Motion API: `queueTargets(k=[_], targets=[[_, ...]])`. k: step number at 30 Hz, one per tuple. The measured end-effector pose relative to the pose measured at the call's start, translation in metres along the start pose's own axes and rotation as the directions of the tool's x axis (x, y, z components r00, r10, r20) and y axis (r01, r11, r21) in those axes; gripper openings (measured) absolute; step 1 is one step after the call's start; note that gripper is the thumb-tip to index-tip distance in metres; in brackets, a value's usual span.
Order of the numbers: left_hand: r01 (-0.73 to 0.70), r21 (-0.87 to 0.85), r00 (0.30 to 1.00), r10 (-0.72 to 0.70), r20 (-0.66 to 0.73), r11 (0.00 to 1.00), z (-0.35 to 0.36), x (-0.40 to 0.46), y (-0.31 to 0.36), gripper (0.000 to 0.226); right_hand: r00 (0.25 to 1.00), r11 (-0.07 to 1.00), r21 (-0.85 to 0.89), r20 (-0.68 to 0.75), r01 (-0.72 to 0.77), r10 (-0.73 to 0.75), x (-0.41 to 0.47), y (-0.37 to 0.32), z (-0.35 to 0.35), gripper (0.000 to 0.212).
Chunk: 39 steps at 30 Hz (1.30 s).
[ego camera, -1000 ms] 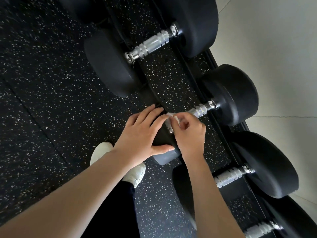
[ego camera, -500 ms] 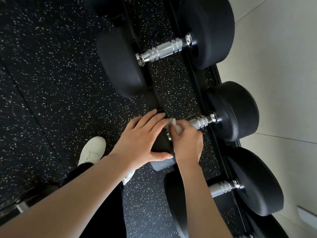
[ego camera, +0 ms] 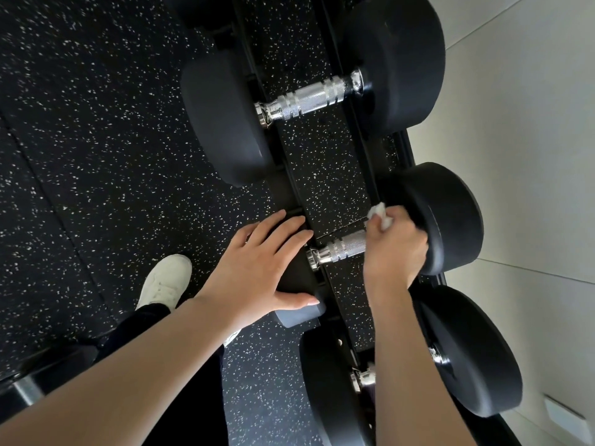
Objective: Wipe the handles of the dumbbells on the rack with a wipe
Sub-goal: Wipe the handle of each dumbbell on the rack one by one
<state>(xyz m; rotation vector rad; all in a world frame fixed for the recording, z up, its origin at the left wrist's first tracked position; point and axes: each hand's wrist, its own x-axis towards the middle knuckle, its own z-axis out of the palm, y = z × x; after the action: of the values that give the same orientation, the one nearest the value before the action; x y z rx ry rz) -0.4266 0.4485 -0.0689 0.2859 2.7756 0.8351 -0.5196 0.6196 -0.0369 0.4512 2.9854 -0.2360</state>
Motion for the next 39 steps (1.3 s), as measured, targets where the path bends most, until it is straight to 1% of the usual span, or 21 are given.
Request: queueTargets(k=[4, 8, 11, 14, 15, 17, 18, 20, 22, 25, 27, 30, 34, 37, 39], targets=[[-0.005, 0.011, 1.000, 0.005, 0.005, 1.000, 0.000, -0.001, 0.000, 0.086, 0.987, 0.999, 0.032, -0.156, 0.032, -0.026, 0.000, 0.005, 0.009, 0.021], [-0.012, 0.004, 1.000, 0.012, -0.017, 1.000, -0.001, 0.000, 0.001, 0.085, 0.942, 0.994, 0.021, -0.321, 0.108, -0.095, 0.001, 0.010, 0.018, 0.016], [-0.018, 0.013, 1.000, 0.019, -0.012, 1.000, -0.001, 0.000, 0.000, 0.085, 0.919, 0.987, 0.050, -0.376, 0.150, -0.120, 0.002, 0.015, 0.019, 0.019], [-0.016, 0.021, 1.000, 0.016, 0.009, 1.000, -0.001, 0.000, 0.000, 0.086, 0.935, 0.979, 0.156, -0.347, 0.131, -0.070, -0.006, 0.021, 0.019, 0.031], [-0.017, 0.028, 1.000, 0.016, 0.016, 0.999, -0.002, 0.000, 0.000, 0.086, 0.942, 0.972, 0.200, -0.330, 0.125, -0.053, -0.010, 0.022, 0.018, 0.032], [-0.013, 0.040, 0.999, 0.012, 0.033, 0.999, -0.004, 0.000, 0.001, 0.087, 0.959, 0.944, 0.301, -0.279, 0.136, -0.049, -0.019, 0.025, 0.017, 0.024], [-0.010, 0.046, 0.999, 0.008, 0.048, 0.999, -0.005, 0.000, 0.002, 0.087, 0.971, 0.930, 0.339, -0.230, 0.140, -0.063, -0.022, 0.026, 0.015, 0.019], [-0.014, 0.075, 0.996, 0.007, 0.090, 0.997, -0.010, 0.001, 0.004, 0.088, 0.991, 0.910, 0.395, -0.088, 0.124, -0.097, -0.028, 0.025, 0.012, 0.014], [-0.033, 0.117, 0.991, 0.017, 0.130, 0.993, -0.017, 0.002, 0.007, 0.091, 0.997, 0.877, 0.478, 0.041, 0.044, -0.073, -0.032, 0.023, 0.006, 0.012], [-0.073, 0.173, 0.988, 0.048, 0.148, 0.982, -0.034, 0.007, 0.007, 0.091, 0.993, 0.792, 0.605, 0.119, -0.086, 0.017, -0.034, 0.014, -0.008, 0.013], [-0.099, 0.221, 0.989, 0.071, 0.131, 0.970, -0.052, 0.014, 0.004, 0.087, 0.991, 0.762, 0.641, 0.137, -0.093, 0.005, -0.033, 0.003, -0.019, 0.014], [-0.118, 0.260, 0.992, 0.100, 0.081, 0.958, -0.084, 0.031, -0.005, 0.080, 0.991, 0.729, 0.682, 0.125, -0.051, -0.048, -0.027, -0.022, -0.031, 0.013], [-0.114, 0.317, 0.993, 0.115, 0.014, 0.942, -0.123, 0.061, -0.026, 0.074, 0.995, 0.682, 0.731, 0.055, 0.014, -0.079, -0.009, -0.069, -0.035, 0.015], [-0.077, 0.352, 0.997, 0.072, 0.026, 0.933, -0.138, 0.082, -0.053, 0.076, 0.999, 0.654, 0.756, -0.005, 0.033, -0.045, 0.009, -0.105, -0.023, 0.013], [-0.074, 0.365, 0.996, 0.053, 0.067, 0.928, -0.142, 0.093, -0.074, 0.078, 0.999, 0.653, 0.758, -0.025, 0.006, 0.020, 0.021, -0.125, -0.010, 0.013]])
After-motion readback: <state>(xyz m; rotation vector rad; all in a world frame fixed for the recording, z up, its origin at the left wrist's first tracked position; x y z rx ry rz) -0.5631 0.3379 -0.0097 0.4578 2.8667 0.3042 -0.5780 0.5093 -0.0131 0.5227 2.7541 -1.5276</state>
